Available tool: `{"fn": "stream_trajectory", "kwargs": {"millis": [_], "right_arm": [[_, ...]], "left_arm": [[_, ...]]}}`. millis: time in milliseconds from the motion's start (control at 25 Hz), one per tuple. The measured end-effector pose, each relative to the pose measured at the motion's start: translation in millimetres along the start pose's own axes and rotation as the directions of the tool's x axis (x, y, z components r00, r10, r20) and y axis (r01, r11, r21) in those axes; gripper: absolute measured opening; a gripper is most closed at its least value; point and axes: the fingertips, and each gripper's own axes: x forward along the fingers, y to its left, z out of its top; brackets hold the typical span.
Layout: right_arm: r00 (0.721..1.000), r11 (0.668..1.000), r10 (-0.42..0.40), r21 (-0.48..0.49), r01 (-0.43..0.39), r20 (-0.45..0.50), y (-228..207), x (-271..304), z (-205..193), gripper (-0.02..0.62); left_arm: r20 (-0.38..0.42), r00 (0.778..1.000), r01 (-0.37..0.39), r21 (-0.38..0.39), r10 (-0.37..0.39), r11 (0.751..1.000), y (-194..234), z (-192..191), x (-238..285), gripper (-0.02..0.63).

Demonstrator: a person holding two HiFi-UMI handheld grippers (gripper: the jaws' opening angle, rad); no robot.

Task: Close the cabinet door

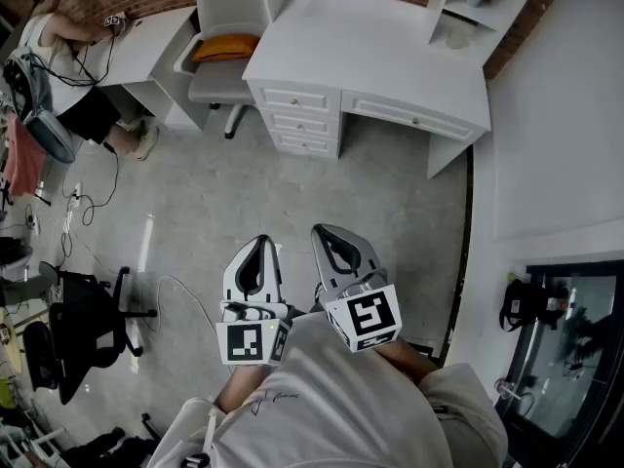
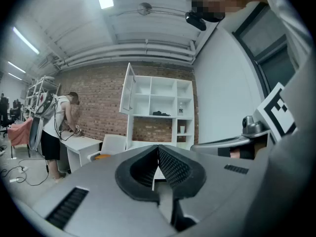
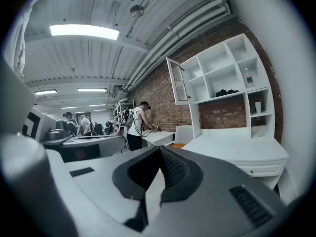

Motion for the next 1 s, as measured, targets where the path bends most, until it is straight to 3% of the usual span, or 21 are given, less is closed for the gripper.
{"fn": "stream_trajectory", "kwargs": {"millis": [520,640,800,1000], "right_arm": [[0.999,0.999,0.025,0.026,-0.026,0.032,-2,3,7,0.023],[0.999,0.999,0.048,-0.009,-0.048,0.016,2,10,7,0.025],[0.997,0.997,0.075,-0.031,-0.075,-0.006,11,24,8,0.025],[0.996,0.995,0.091,-0.046,-0.092,-0.019,14,49,11,0.025]], "left_arm": [[0.042,0.999,0.000,0.007,0.000,1.000,-1,8,5,0.017],[0.043,0.999,0.005,0.007,-0.006,1.000,0,9,8,0.017],[0.101,0.994,0.045,-0.009,-0.043,0.999,6,15,14,0.017],[0.119,0.992,0.032,-0.007,-0.031,0.999,30,21,31,0.017]]}}
